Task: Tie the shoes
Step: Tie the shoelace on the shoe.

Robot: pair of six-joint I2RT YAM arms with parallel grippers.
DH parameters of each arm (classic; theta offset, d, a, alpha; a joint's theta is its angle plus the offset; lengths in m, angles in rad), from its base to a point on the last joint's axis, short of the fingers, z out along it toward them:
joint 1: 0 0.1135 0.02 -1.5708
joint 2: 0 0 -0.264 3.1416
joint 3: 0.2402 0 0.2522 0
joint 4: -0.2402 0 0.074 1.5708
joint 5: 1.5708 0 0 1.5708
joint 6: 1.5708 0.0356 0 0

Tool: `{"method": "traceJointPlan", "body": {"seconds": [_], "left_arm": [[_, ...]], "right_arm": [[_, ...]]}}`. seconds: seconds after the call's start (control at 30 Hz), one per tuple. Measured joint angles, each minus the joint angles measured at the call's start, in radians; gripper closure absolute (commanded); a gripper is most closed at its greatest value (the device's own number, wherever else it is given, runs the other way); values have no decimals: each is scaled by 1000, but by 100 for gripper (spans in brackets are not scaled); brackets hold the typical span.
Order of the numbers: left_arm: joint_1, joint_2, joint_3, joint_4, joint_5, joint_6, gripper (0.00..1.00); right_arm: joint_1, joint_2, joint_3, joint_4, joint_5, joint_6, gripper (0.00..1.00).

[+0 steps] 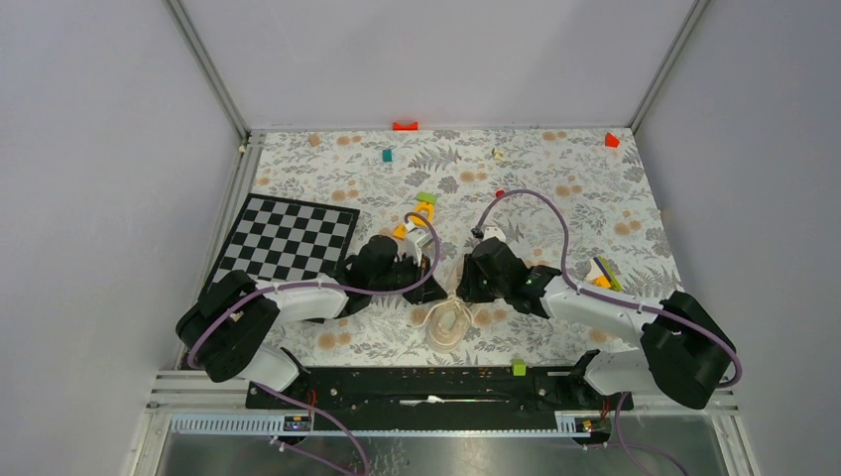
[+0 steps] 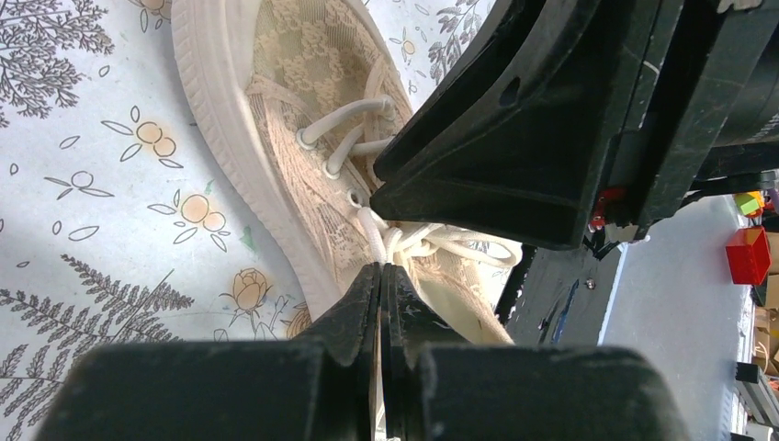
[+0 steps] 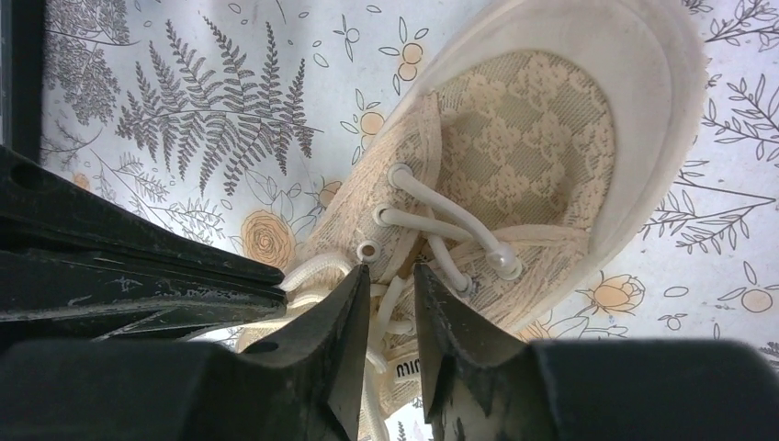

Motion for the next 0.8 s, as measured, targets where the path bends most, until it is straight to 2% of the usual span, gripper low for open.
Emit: {"method": "traceJointPlan", "body": {"seconds": [0.2,0.8], "left_arm": [[0,0,-11,-1,-6,4,100],[0,-18,-11,-3,-11,8,100]], "right_arm": [[9,23,11,-10,3,-6,100],[12,-82,-9,-26,54,-3,100]]}}
